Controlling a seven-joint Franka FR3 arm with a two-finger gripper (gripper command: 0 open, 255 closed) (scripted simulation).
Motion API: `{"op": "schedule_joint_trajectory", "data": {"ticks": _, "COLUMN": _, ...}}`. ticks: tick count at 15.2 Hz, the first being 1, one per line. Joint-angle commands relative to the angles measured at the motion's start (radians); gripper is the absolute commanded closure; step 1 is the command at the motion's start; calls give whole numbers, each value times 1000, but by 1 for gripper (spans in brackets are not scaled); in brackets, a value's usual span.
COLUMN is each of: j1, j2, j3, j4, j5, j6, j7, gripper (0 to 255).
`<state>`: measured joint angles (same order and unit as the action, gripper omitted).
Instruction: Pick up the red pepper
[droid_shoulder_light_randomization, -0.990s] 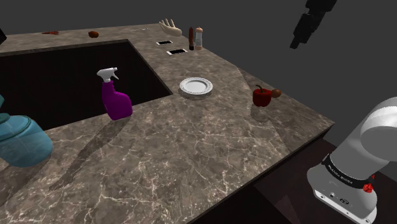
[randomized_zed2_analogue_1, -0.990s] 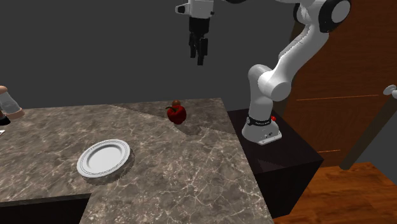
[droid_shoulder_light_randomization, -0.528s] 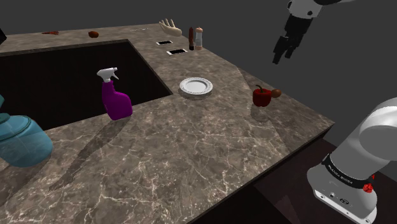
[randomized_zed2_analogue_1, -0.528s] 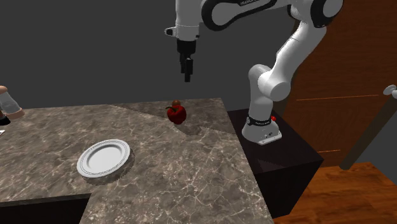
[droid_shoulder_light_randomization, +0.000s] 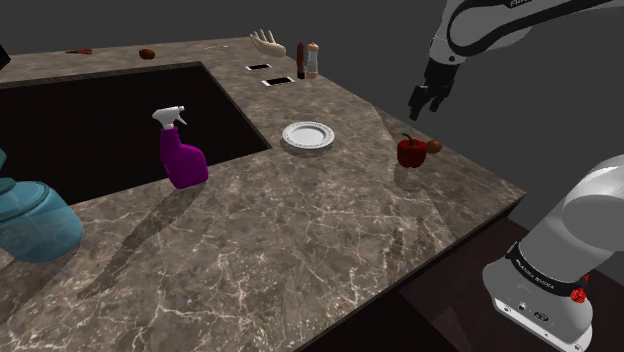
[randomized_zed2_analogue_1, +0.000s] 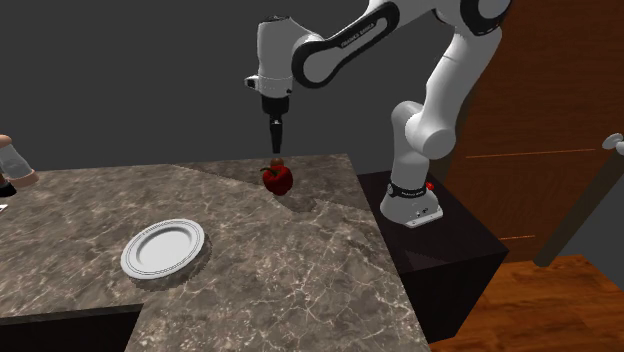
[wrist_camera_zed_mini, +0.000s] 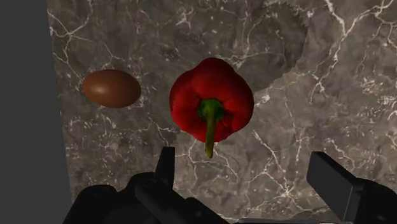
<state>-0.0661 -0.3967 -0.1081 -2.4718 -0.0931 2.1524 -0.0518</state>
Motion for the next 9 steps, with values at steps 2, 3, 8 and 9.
{"op": "schedule_joint_trajectory", "data": {"ticks": 2, "j1": -11, "j2": 113, "j3": -8, "j4": 8, "j5": -6, "j6": 105, "j7": 24, "gripper": 0}}
{"op": "schedule_joint_trajectory", "data": {"ticks": 3, "j1": -14, "j2": 149, "j3": -11, "j4": 13, "j5": -8, "j6": 135, "j7": 31, "gripper": 0}}
{"op": "schedule_joint_trajectory", "data": {"ticks": 8, "j1": -16, "j2": 192, "j3": -14, "j4": -12, "j5": -9, "j6": 203, "j7": 34, "gripper": 0}}
{"op": "schedule_joint_trajectory", "data": {"ticks": 9, "j1": -16, "j2": 201, "j3": -15, "j4": -18, "j5": -10, "j6": 218, "j7": 35, "gripper": 0}}
